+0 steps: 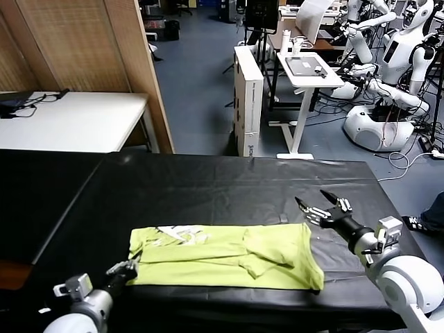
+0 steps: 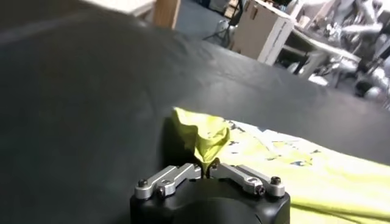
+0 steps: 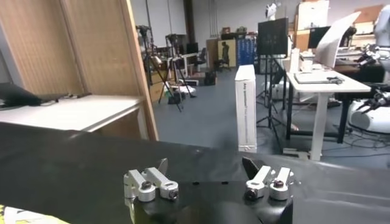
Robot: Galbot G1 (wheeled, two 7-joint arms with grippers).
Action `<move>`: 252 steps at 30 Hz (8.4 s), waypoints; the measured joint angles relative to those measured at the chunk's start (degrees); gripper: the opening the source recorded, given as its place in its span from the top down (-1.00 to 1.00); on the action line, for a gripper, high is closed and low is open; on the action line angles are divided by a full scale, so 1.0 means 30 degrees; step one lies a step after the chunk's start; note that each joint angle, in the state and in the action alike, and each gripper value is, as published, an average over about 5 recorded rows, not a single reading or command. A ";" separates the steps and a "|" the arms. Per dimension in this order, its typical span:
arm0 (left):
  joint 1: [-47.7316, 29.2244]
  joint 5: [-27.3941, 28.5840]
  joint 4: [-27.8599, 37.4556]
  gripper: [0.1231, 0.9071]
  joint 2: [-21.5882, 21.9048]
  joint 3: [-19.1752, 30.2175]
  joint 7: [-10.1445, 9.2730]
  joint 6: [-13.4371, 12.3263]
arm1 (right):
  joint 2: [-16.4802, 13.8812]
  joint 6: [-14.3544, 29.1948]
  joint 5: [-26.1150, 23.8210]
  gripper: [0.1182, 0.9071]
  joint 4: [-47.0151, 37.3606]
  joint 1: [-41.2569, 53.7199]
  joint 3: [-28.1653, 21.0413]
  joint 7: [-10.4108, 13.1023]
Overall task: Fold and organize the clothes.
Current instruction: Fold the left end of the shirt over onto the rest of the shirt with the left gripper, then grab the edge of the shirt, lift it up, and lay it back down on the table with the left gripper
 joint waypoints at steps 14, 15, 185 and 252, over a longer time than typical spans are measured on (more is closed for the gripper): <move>-0.1563 0.1309 0.1942 0.86 -0.2922 0.5121 0.0030 -0.0305 | 0.0566 0.1498 -0.0339 -1.00 0.0588 -0.2715 0.1225 -0.0220; -0.1552 0.1404 0.2034 0.86 -0.3095 0.5350 0.0030 -0.0305 | 0.0564 0.1498 -0.0356 -1.00 0.0565 -0.2720 0.1192 -0.0219; -0.1718 0.0887 0.3909 -1.00 0.1072 0.0769 0.2329 -0.3716 | -0.2237 -0.0364 0.1571 -0.64 -0.3068 0.2896 -0.5335 0.0558; 0.0380 0.0553 0.4782 0.84 -0.1859 0.2837 0.3987 -0.6113 | -0.2362 -0.0354 0.0076 -1.00 -0.1124 0.1903 -0.4121 0.0863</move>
